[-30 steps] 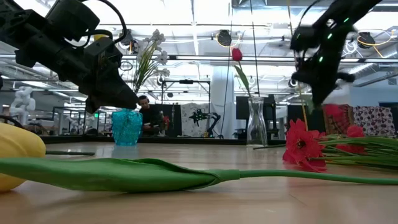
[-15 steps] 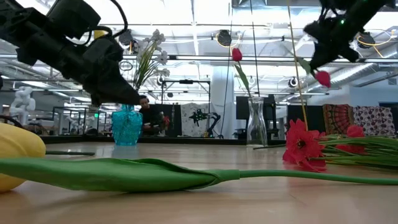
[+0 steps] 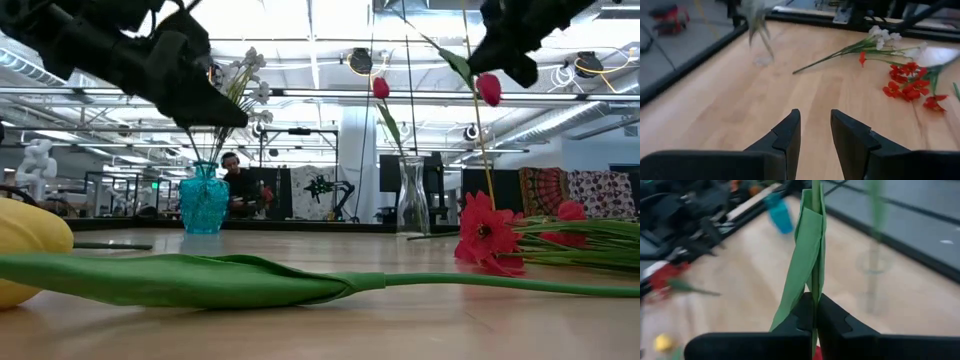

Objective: Sort flowers into vase by color
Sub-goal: Put the red flower into the transparent vase

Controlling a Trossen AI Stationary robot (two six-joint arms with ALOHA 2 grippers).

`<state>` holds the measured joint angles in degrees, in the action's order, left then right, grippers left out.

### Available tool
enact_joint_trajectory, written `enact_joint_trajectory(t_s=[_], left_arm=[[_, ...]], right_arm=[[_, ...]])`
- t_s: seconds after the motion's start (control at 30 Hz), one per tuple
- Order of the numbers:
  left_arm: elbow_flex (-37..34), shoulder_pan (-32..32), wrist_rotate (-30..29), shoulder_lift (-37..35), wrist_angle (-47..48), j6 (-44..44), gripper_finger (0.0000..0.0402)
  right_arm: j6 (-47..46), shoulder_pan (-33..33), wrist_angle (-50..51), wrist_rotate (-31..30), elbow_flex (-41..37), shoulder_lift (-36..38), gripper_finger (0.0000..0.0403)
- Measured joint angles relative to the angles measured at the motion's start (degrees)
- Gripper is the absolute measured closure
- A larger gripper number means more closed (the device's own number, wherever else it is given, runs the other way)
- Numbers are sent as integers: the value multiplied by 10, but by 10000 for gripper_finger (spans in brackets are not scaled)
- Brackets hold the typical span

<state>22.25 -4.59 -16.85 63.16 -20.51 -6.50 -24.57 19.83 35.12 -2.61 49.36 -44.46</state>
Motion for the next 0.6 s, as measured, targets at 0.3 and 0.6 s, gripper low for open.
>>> enact_joint_trajectory(t_s=[0.3, 0.6], left_arm=[[62, -68, -109, 43, 0, 169, 288], [215, -104, -202, 209, 5, 368, 288]], right_arm=[[-62, -122, -53, -4, 1, -128, 402], [-93, -129, -57, 0, 1, -243, 402]])
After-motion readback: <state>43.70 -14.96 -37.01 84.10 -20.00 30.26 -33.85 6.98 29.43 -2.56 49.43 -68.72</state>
